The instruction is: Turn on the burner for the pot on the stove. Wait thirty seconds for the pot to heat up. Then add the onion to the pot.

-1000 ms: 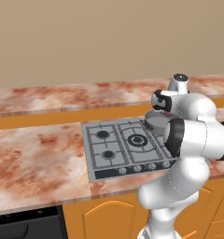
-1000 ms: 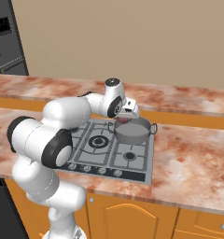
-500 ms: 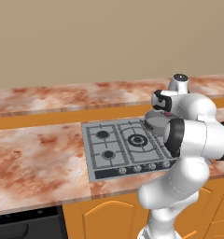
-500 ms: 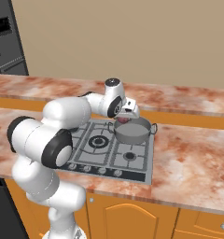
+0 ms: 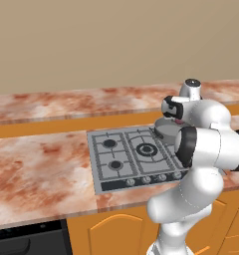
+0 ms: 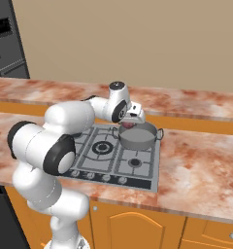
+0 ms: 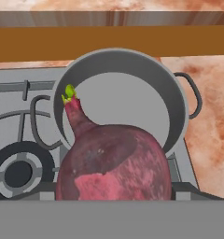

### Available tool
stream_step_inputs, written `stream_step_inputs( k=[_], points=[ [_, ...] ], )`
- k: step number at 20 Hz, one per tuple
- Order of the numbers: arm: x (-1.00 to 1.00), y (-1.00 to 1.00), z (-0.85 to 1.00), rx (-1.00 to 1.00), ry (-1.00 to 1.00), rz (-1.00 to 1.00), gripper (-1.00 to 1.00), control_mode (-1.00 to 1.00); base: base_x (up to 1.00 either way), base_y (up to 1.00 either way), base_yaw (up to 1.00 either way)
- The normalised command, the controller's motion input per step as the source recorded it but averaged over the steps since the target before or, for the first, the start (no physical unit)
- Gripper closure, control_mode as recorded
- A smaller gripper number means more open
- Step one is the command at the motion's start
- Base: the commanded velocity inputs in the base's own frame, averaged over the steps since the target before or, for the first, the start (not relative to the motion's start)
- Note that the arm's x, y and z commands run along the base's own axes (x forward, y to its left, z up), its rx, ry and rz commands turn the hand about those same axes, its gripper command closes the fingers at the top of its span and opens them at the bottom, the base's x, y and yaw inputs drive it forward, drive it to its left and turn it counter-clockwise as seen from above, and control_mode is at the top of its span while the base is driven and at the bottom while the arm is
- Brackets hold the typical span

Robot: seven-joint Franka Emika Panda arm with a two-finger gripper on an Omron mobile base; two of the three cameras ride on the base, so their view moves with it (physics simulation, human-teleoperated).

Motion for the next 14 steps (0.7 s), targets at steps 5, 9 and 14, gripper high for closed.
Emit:
stream_step_inputs(
  k=[5, 9, 14],
  points=[
    [0.00, 0.00, 0.00, 0.00, 0.00, 0.00, 1.00, -1.00, 0.00, 0.00, 0.00],
    [0.00, 0.00, 0.00, 0.00, 0.00, 0.00, 1.00, -1.00, 0.00, 0.00, 0.00],
    [0.00, 0.00, 0.00, 0.00, 0.00, 0.00, 1.00, -1.00, 0.00, 0.00, 0.00]
  ],
)
